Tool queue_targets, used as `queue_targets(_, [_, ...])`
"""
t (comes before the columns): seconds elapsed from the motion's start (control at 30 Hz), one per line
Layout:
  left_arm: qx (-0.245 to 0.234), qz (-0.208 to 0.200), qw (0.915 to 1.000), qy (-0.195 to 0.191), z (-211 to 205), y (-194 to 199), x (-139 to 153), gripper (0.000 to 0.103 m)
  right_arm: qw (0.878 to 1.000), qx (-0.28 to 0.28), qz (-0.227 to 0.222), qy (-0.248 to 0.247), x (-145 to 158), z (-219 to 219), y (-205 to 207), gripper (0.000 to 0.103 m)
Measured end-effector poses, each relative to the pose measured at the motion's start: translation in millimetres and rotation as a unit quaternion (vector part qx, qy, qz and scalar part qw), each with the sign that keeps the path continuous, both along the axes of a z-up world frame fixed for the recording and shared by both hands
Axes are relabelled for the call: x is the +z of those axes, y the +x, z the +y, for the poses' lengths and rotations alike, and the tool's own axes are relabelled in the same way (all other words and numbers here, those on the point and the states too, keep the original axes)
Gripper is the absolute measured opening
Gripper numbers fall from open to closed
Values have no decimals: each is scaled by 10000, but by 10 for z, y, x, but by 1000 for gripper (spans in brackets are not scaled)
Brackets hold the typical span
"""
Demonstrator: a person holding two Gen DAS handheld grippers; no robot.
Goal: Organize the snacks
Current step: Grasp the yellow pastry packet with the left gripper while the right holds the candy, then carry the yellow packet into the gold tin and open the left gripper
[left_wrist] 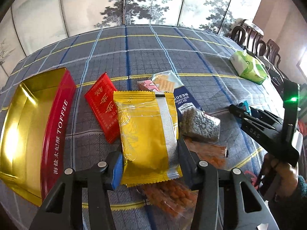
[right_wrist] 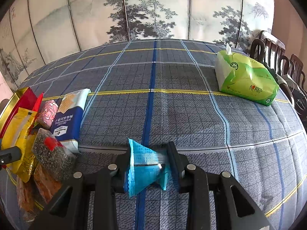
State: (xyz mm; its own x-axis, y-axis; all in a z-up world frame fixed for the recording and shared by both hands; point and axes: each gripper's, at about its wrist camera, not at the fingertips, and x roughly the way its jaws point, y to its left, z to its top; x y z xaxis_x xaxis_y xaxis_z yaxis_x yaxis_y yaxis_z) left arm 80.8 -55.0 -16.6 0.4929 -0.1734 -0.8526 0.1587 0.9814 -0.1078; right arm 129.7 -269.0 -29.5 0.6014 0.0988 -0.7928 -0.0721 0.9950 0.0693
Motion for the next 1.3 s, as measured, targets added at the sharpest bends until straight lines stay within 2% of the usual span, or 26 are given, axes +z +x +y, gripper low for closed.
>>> queue_targets(0.33, [61, -195, 9997, 140, 174, -143, 231, 46, 10000, -4, -1, -40, 6, -3, 6, 32])
queue_targets(0.67, [591, -433, 9960, 521, 832, -196, 414, 46, 9999, -8, 4, -158, 9, 33, -10, 32])
queue_targets(0.83, [1010, -375, 9914, 736, 1306, -202, 370, 46, 9998, -11, 6, -210, 16, 39, -17, 32])
queue_targets(1.03, [1457, -115, 9848, 936, 1859, -204, 170, 46, 9995, -11, 9, -312, 20, 64, -24, 32])
queue_targets(1.3, [1534, 173, 9825, 1042, 2185, -225, -97, 46, 9994, -18, 8, -341, 24, 72, -29, 32])
